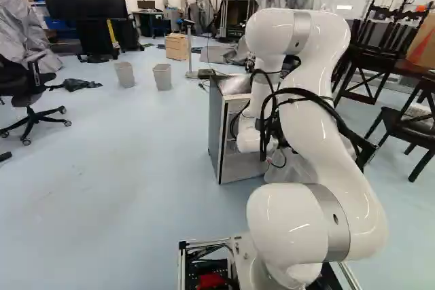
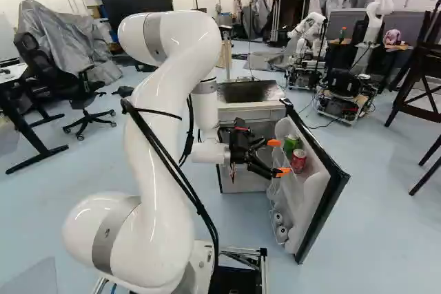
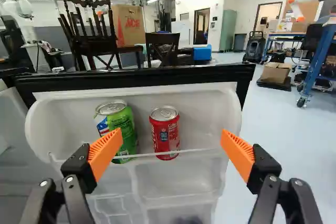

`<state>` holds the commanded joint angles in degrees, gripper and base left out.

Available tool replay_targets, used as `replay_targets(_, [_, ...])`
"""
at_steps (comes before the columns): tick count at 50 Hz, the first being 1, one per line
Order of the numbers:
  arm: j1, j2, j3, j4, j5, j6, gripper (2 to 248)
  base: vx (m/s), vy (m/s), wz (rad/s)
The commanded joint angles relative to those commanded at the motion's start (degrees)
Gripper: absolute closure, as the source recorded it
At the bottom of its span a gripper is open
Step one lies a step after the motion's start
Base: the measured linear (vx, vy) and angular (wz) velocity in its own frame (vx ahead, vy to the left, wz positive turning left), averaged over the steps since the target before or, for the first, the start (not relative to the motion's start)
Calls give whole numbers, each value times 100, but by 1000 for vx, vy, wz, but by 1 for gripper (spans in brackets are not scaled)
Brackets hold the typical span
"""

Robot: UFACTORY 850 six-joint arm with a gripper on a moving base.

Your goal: Grab a drink from the fridge

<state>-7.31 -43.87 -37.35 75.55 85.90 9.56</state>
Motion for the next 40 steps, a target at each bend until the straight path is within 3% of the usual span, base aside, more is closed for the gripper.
replay_targets(40, [-192, 79, 193, -701, -78, 0, 3, 0, 0, 0])
